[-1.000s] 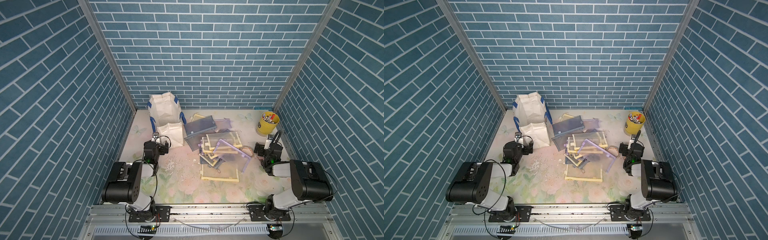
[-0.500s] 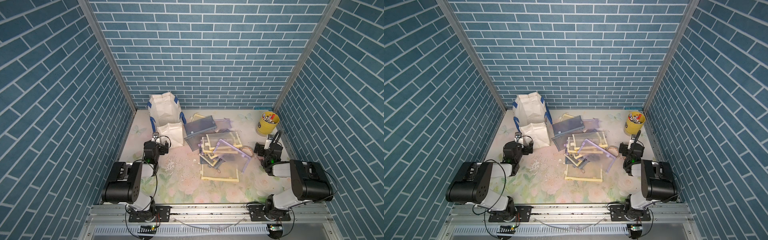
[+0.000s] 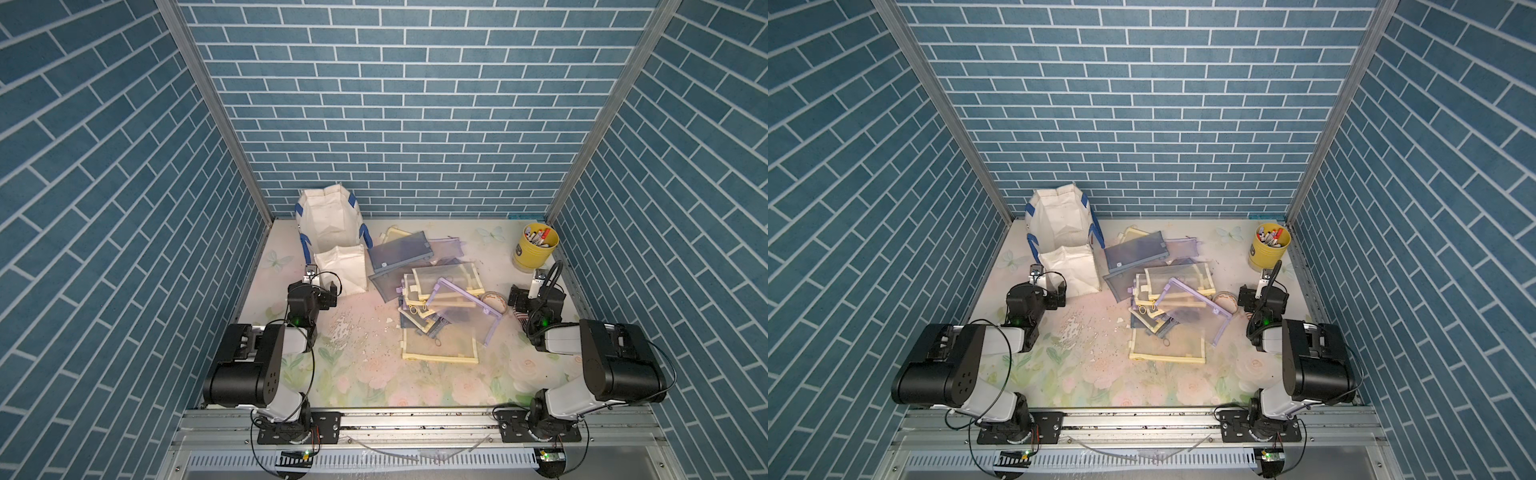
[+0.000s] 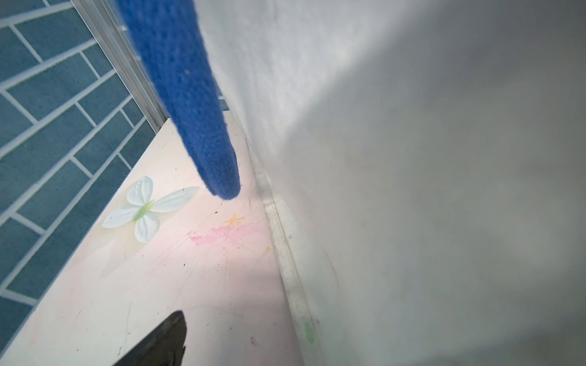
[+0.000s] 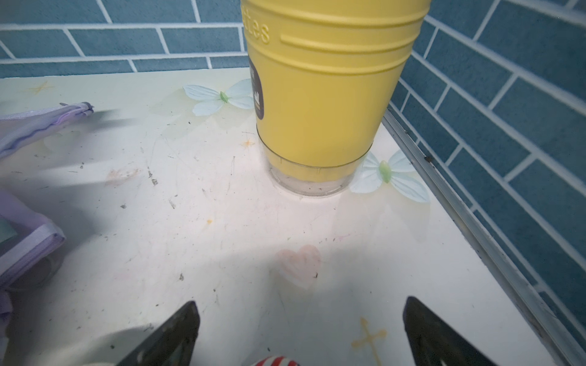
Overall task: Put the pencil pouch into the canvas bag
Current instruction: Pick up the pencil pouch.
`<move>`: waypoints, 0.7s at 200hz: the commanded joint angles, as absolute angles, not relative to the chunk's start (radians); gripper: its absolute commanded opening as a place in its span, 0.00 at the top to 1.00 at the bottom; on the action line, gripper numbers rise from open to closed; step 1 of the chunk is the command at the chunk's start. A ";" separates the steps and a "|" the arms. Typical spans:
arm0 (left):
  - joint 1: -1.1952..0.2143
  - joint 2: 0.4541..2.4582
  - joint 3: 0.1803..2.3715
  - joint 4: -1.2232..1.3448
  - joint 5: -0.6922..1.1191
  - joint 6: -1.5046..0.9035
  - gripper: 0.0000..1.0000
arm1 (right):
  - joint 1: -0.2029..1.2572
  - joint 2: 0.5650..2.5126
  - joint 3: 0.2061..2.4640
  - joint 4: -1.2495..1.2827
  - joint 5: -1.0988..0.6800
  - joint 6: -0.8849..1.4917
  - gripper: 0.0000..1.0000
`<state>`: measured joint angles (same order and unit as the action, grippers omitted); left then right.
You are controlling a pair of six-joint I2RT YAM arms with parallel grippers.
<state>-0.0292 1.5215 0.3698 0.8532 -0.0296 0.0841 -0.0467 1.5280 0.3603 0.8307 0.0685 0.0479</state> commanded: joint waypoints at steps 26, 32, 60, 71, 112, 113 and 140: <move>-0.023 1.388 0.352 0.810 -0.027 0.076 0.01 | -0.042 1.408 0.378 0.764 0.003 0.042 0.01; -0.023 1.350 0.367 0.737 -0.030 0.065 0.01 | -0.041 1.369 0.373 0.732 -0.001 0.044 0.01; -0.029 1.176 0.392 0.490 -0.042 0.006 0.01 | -0.029 1.138 0.351 0.494 0.000 0.103 0.01; -0.031 1.095 0.400 0.386 -0.058 -0.038 0.01 | -0.004 1.024 0.343 0.381 0.030 0.112 0.01; -0.090 0.789 0.439 -0.011 -0.134 -0.222 0.01 | 0.058 0.684 0.442 -0.098 0.166 0.229 0.01; -0.093 0.781 0.443 -0.021 -0.141 -0.229 0.01 | 0.058 0.681 0.447 -0.111 0.165 0.232 0.01; -0.104 0.662 0.516 -0.296 -0.076 -0.449 0.01 | 0.067 0.710 0.605 -0.367 0.117 0.290 0.01</move>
<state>-0.0925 0.7391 0.4541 0.0422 -0.0925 -0.2222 0.0563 0.6807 0.4587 -0.0284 0.1066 0.1833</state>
